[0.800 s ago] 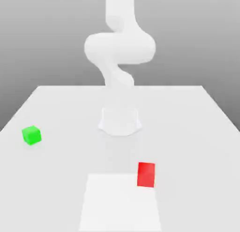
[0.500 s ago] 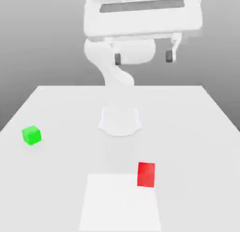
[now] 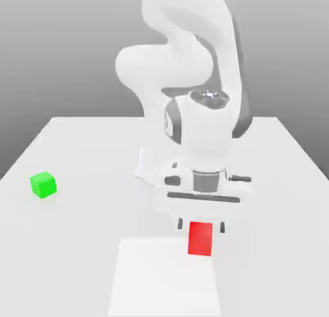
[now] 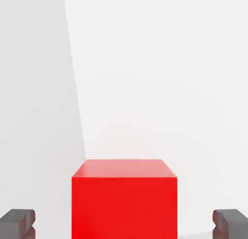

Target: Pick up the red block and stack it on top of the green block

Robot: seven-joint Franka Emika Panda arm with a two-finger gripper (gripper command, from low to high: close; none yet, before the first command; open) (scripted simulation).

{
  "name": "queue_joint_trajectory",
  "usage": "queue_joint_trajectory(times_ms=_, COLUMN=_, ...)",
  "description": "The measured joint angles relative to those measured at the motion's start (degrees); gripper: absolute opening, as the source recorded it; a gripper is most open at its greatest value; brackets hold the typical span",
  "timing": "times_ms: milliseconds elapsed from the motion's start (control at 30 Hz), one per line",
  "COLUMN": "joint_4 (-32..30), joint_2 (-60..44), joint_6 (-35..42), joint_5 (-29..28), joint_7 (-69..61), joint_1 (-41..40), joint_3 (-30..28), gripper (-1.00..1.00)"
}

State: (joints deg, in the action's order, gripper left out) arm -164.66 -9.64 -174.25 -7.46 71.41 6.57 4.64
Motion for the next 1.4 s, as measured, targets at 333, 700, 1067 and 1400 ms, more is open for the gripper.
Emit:
queue_joint_trajectory(times_ms=333, joint_4=-0.35, joint_2=2.1, joint_6=1.71, joint_5=1.88, joint_7=-1.34, joint_1=-0.27, joint_3=0.81, gripper=-1.0)
queue_joint_trajectory(times_ms=700, joint_4=-1.56, joint_2=16.5, joint_6=14.5, joint_5=5.68, joint_7=-7.73, joint_1=-8.46, joint_3=-6.74, gripper=-1.0)
queue_joint_trajectory(times_ms=1067, joint_4=-0.12, joint_2=20.08, joint_6=18.86, joint_5=-2.32, joint_7=-10.66, joint_1=-31.43, joint_3=-25.21, gripper=-1.0)
queue_joint_trajectory(times_ms=1400, joint_4=1.09, joint_2=20.66, joint_6=20.34, joint_5=-6.37, joint_7=-14.49, joint_1=-48.6, joint_3=-39.72, gripper=-1.0)
